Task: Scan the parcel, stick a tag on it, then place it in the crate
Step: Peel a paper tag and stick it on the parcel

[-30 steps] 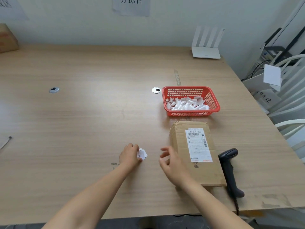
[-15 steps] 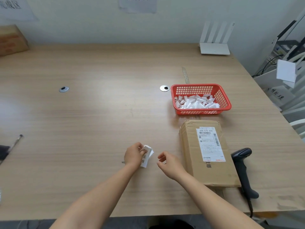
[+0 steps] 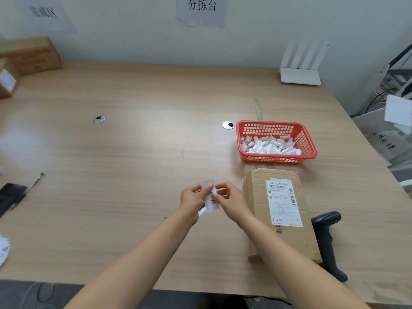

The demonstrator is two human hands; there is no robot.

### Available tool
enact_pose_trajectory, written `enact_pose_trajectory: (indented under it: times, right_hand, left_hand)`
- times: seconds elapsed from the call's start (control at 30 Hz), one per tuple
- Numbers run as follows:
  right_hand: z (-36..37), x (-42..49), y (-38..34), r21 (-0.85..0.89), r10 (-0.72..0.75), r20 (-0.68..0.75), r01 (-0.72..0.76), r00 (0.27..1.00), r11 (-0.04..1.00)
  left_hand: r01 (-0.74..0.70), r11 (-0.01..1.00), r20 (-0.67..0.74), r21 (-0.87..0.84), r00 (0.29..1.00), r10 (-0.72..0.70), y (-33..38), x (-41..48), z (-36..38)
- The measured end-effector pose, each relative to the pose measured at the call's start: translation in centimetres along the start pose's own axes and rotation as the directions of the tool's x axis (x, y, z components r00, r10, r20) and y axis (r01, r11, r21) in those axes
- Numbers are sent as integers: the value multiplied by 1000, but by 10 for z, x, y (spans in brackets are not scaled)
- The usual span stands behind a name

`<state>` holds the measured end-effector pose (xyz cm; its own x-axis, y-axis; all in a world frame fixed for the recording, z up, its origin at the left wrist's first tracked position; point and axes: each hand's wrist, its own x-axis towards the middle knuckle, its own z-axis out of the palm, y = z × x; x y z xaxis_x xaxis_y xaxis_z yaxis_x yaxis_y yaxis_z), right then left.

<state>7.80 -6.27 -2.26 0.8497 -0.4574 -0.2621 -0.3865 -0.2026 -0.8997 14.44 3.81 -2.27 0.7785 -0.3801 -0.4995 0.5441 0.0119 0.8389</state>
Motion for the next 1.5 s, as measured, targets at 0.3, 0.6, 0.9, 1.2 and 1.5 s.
enact_pose_trajectory:
  times: [0.3,0.6,0.9,1.2,1.5]
  right_hand:
    - [-81,11,-8,-109,-68,-237,43,969,993]
    - [-139,19,-38,-203,-203,-349,138,915,970]
    - [-153,20,-49,-568,-561,-431,270,707,777]
    - [-146,16,-42,-535,-624,-268,426,734,730]
    - [-143,20,-40,-599,-682,-213,458,700,657]
  left_hand:
    - [-76,980,265,186,964,24,21,13,42]
    - [-219,940,487,261,871,68,51,19,90]
    - [-252,956,461,151,873,158,58,21,117]
    - [-253,960,445,120,878,176,52,22,125]
    - [-266,955,403,128,894,195,50,20,123]
